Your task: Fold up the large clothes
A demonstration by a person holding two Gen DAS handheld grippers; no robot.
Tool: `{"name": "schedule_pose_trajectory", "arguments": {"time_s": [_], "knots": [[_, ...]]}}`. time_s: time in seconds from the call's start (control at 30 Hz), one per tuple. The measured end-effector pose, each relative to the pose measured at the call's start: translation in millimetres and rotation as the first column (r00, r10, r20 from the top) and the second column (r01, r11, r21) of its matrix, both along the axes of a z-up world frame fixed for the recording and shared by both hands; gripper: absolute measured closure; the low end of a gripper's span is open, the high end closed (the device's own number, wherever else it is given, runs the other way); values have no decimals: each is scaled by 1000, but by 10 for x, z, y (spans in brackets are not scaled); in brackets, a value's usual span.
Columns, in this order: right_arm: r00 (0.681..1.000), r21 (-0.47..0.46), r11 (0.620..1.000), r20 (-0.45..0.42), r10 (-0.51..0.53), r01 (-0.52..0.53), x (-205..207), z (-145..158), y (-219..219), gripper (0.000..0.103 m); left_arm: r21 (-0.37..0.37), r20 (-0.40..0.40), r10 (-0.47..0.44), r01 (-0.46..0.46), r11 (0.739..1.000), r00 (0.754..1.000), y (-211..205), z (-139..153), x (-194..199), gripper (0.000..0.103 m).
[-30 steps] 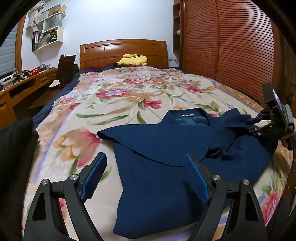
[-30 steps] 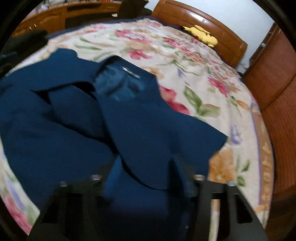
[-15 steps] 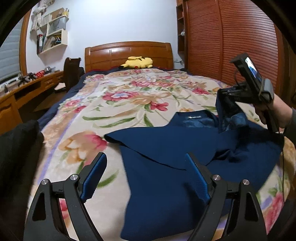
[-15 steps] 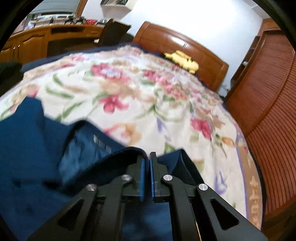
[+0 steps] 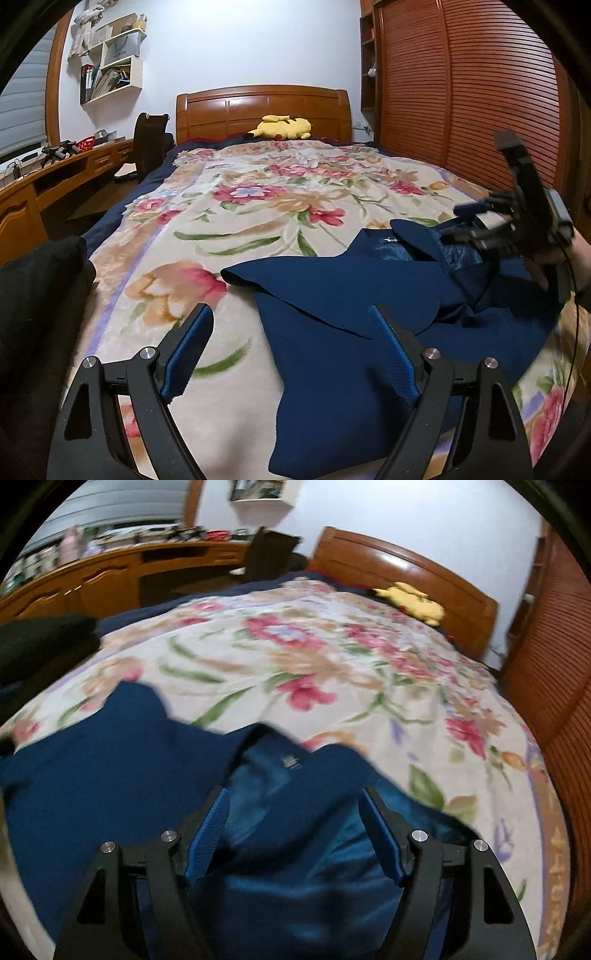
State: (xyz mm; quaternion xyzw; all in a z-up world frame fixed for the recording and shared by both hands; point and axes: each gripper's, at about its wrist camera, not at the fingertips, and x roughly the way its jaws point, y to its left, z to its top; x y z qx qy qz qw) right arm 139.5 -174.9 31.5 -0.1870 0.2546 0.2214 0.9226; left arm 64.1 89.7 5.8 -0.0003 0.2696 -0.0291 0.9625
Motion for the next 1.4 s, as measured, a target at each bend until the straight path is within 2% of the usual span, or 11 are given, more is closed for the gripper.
{"name": "schedule_pose_trajectory", "arguments": {"time_s": [0.3, 0.47, 0.73, 0.83, 0.9, 0.93, 0.97, 1.07, 1.27, 1.33, 1.4], "knots": [[978, -77, 976, -59, 201, -205, -272, -173, 303, 29, -7, 3, 7, -7, 1000, 1000, 25, 13, -12, 17], [965, -130, 960, -121, 233, -248, -259, -293, 414, 29, -13, 0, 13, -13, 1000, 1000, 56, 20, -22, 17], [984, -215, 961, -18, 175, -174, -91, -270, 600, 29, -15, 2, 16, -16, 1000, 1000, 82, 33, -32, 17], [984, -180, 970, 33, 175, -167, -54, -182, 625, 29, -11, -1, 16, -16, 1000, 1000, 91, 32, -28, 17], [976, -128, 970, 43, 213, -206, -41, -120, 622, 52, -11, -3, 17, -17, 1000, 1000, 89, 29, -15, 17], [973, -105, 969, 34, 230, -225, -3, -85, 625, 81, -12, -4, 18, -18, 1000, 1000, 93, 34, -11, 17], [974, -91, 971, 28, 223, -219, 58, -58, 622, 98, -12, -4, 18, -18, 1000, 1000, 92, 32, -7, 17], [980, -24, 980, 22, 197, -197, 247, 48, 575, 98, -10, -7, 15, -15, 1000, 1000, 88, 29, -3, 17], [998, 32, 999, 42, -38, 37, 829, 197, 417, 98, 2, -17, 5, -5, 1000, 1000, 38, -20, 32, 17], [981, 19, 983, 54, -185, 184, 1014, 203, 362, 98, 9, -21, 5, -5, 1000, 1000, 29, -39, 39, 17], [953, 34, 953, 40, -301, 300, 1148, 227, 260, 86, 10, -26, 6, -5, 1000, 1000, 35, -53, 47, 17]]}}
